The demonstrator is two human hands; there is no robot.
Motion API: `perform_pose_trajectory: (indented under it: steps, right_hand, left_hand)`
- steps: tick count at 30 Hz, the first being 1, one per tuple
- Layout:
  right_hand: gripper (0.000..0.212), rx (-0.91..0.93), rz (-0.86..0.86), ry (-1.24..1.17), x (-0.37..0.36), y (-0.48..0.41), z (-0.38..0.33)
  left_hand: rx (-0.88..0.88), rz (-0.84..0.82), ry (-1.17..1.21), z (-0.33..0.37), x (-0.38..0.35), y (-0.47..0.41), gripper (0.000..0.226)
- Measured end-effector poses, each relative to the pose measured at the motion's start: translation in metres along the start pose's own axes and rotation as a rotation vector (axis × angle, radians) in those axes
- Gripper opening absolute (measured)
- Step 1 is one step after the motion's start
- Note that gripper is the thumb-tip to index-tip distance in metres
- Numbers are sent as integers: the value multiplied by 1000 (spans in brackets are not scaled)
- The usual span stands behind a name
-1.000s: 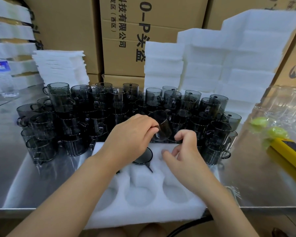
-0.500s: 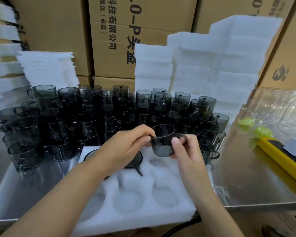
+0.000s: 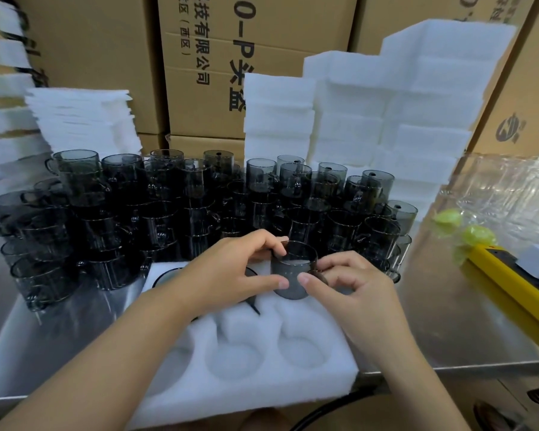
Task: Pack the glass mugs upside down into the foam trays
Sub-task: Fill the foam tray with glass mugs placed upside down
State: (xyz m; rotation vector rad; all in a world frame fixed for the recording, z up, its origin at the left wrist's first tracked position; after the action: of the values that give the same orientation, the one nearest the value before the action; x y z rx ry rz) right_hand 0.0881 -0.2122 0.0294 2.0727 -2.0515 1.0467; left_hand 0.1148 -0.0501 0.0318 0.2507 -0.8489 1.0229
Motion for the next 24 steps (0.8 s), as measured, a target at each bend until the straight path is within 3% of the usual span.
perform_pose_trajectory:
  steps: [4,9,11,14,19,24]
  right_hand:
    - [38,12,-35,112,-6,-3,-9]
    - [38,-44,-245,149,-9,-9,-13]
    - [39,-69,-247,97,-1,-14,-11]
    - [18,-118,-232,-23,-2,-18,-4]
    - [25,-121,-305,-110,-8,-21,3]
    - [28,-91,-314,-33,-5,-26,1]
  left_hand:
    - [25,-61,-118,-5,-2,3,47]
    - [75,-108,-220,-8,-6,3,70]
    - [98,-118,-213,-10,-7,2,70]
    - [129,-112,-190,-12,-5,2,69]
    - [169,-125,-169,-14,-8,-1,58]
    - [182,-135,-112,-18,-9,-2,57]
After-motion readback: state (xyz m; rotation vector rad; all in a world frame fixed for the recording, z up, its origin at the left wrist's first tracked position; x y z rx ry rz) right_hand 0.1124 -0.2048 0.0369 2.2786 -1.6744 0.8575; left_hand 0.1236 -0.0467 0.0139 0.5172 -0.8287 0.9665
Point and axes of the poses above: each hand's wrist, its own y-axis away from the middle knuckle, its own x-axis out of the back of the hand, z = x × y, the point moved 9 cm from there along -y, towards the middle knuckle, and after that the axes turned 8 degrees about -z, right-handed, at the moved point
